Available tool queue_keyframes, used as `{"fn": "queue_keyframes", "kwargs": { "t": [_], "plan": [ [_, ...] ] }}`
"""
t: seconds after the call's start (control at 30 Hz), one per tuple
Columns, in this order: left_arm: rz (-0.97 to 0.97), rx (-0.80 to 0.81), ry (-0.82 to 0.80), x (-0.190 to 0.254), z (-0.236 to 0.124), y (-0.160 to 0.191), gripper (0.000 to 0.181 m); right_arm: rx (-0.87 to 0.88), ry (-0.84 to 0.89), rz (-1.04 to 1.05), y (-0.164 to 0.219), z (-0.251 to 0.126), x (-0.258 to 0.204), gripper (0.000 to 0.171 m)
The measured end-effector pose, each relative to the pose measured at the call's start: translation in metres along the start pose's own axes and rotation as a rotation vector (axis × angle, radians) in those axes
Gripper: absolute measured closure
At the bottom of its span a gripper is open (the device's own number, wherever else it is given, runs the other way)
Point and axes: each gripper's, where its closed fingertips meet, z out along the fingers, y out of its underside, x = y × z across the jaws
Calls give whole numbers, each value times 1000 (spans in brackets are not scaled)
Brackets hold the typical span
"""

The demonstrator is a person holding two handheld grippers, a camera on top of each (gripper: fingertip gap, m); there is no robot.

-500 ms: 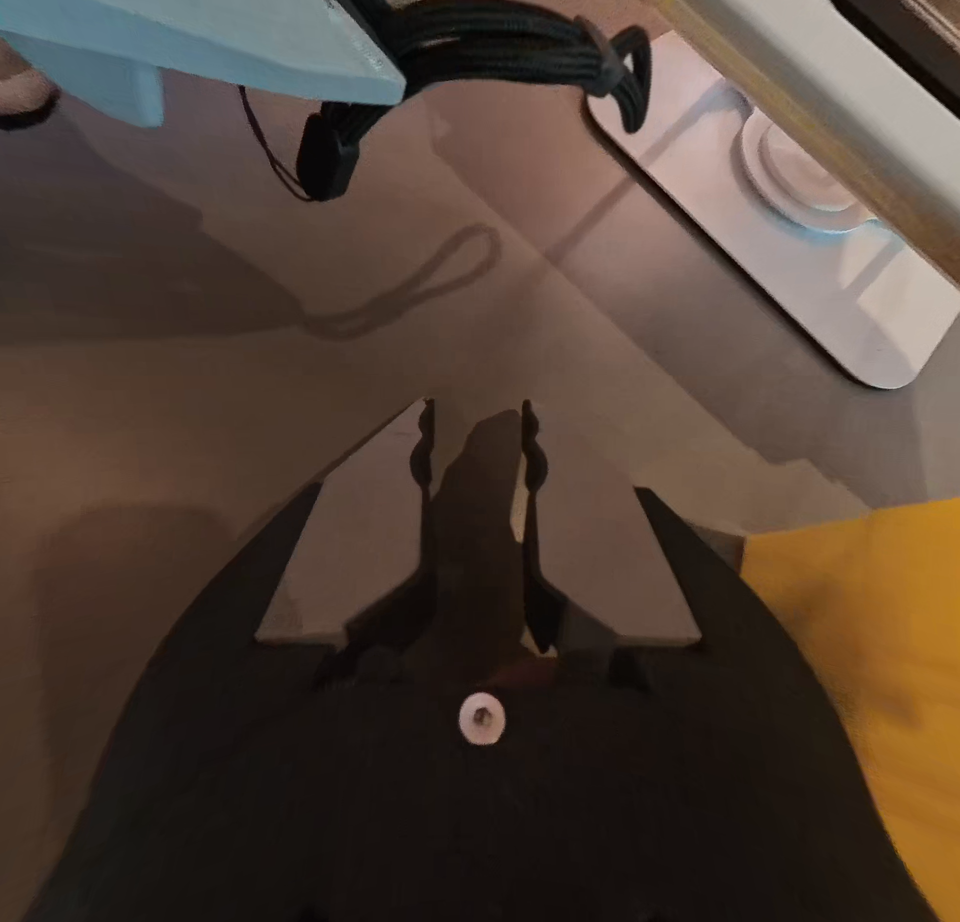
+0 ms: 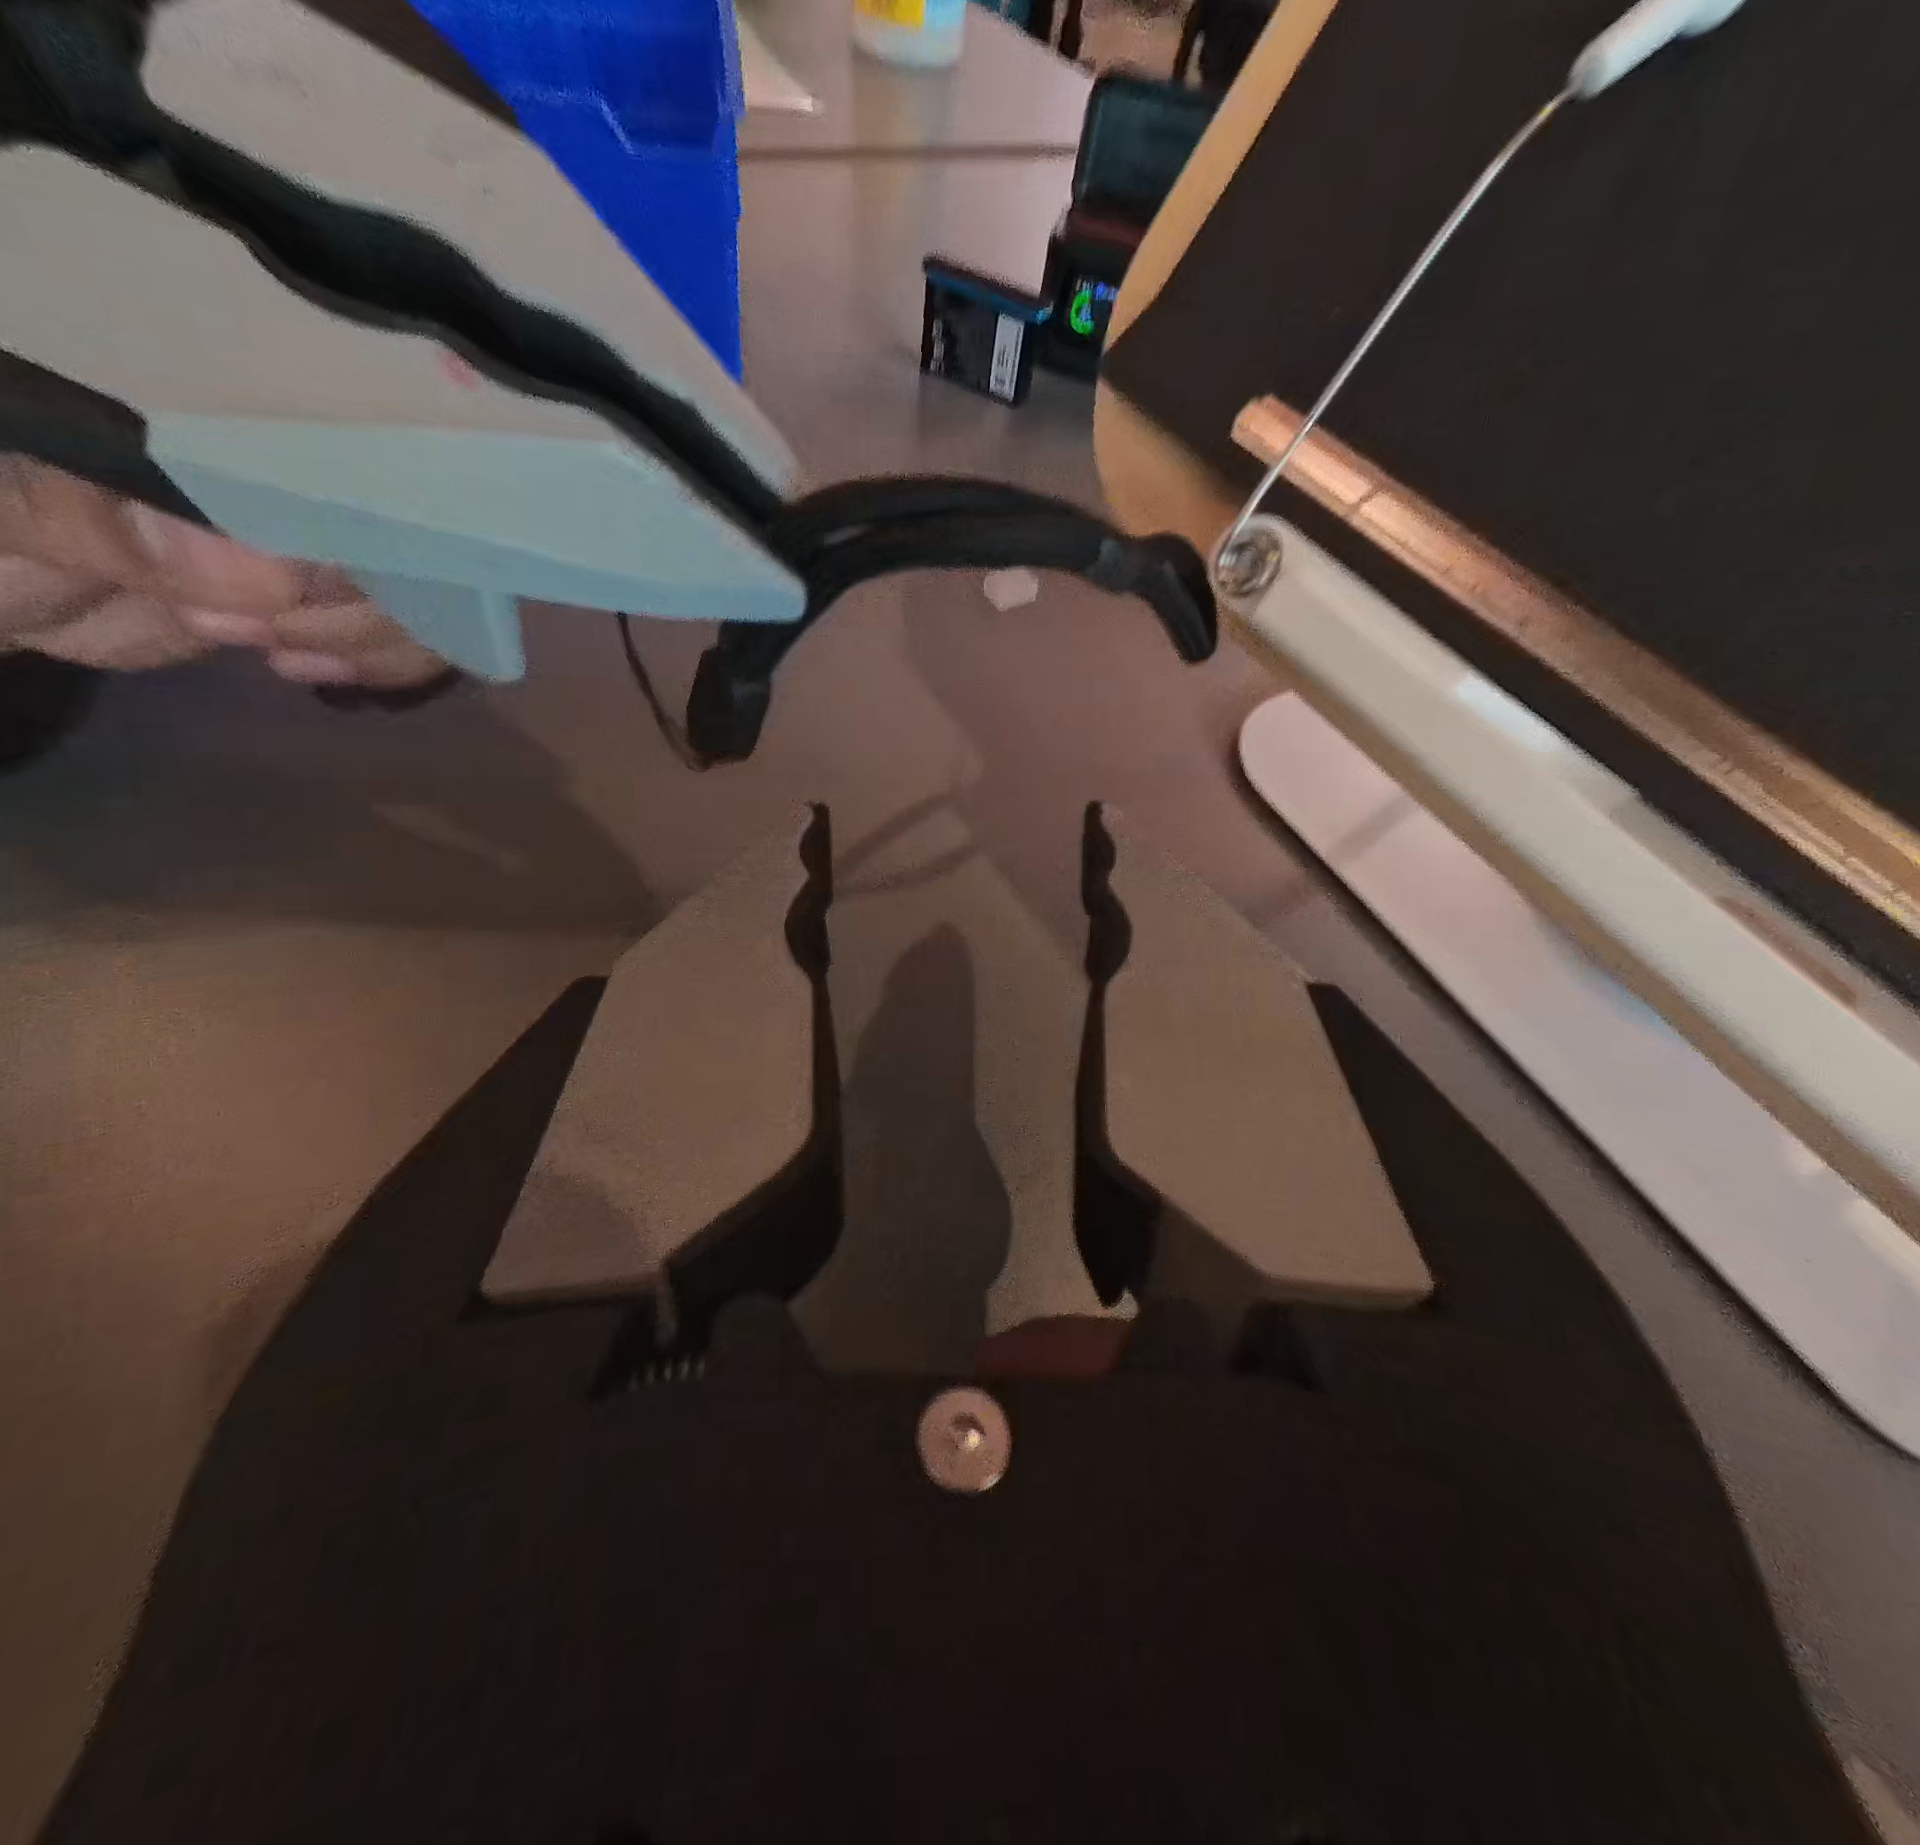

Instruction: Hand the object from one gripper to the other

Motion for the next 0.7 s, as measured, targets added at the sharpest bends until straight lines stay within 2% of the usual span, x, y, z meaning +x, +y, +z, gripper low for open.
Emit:
{"fn": "queue_keyframes", "kwargs": {
  "t": [0.07,0.13,0.23,0.4,0.47,0.63,0.7],
  "plan": [
    [-46,58,105,10,-1,-6,181,91,-17,18,-13,-4,0,129],
    [-75,56,110,7,1,-1,181,164,-6,20,-20,-13,1,127],
    [-47,81,98,5,2,5,181,290,38,39,-31,-33,6,135],
    [88,128,17,6,13,7,181,251,39,13,-23,-39,6,132],
    [92,158,83,17,15,3,181,285,57,23,-27,-45,10,133],
    [-34,221,154,6,10,-3,181,297,41,2,-27,-50,13,125],
    [-97,238,251,13,5,-5,181,281,38,-43,-25,-50,9,124]
  ]
}}
